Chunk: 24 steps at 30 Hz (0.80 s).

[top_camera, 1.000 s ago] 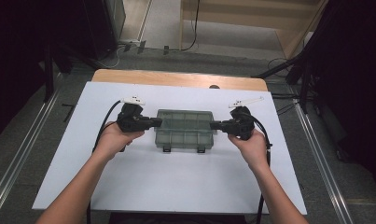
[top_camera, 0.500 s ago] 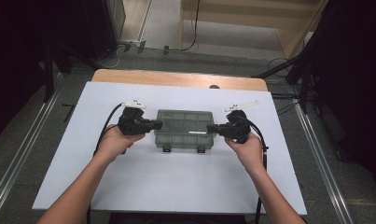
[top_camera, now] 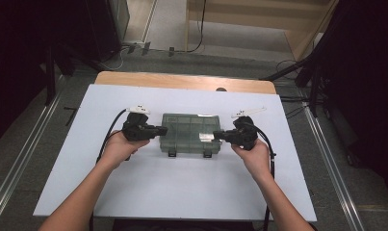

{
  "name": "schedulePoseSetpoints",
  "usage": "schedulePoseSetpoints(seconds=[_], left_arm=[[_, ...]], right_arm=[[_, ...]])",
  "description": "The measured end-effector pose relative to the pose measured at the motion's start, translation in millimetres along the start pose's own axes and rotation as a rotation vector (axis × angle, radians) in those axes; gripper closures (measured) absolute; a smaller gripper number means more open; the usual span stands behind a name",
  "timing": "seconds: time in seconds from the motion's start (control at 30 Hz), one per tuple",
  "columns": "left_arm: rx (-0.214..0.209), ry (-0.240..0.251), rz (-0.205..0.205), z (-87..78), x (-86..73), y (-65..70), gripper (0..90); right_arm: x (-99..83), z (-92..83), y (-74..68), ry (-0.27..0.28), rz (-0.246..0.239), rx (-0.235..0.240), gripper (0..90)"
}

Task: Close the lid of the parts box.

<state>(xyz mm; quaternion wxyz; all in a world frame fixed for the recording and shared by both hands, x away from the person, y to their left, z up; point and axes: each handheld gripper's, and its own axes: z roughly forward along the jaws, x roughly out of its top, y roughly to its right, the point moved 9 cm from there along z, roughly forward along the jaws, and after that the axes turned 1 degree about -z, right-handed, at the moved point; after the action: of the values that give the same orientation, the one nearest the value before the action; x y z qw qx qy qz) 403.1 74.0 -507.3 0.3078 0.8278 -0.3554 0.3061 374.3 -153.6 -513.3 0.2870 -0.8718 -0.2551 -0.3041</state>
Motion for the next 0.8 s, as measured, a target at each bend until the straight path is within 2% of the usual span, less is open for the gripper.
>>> schedulePoseSetpoints(seconds=[0.2, 0.8], left_arm=[[0.002, -0.008, -0.010, 4.8, -3.9, -3.7, 85.6], [-0.024, -0.041, 0.024, 12.9, -11.2, -1.6, 85.6]], right_arm=[[-3.5, 5.4, 4.4, -0.011, 0.013, -0.002, 90.0], [-8.0, 14.1, 13.3, -0.039, 0.031, 0.000, 89.8]])
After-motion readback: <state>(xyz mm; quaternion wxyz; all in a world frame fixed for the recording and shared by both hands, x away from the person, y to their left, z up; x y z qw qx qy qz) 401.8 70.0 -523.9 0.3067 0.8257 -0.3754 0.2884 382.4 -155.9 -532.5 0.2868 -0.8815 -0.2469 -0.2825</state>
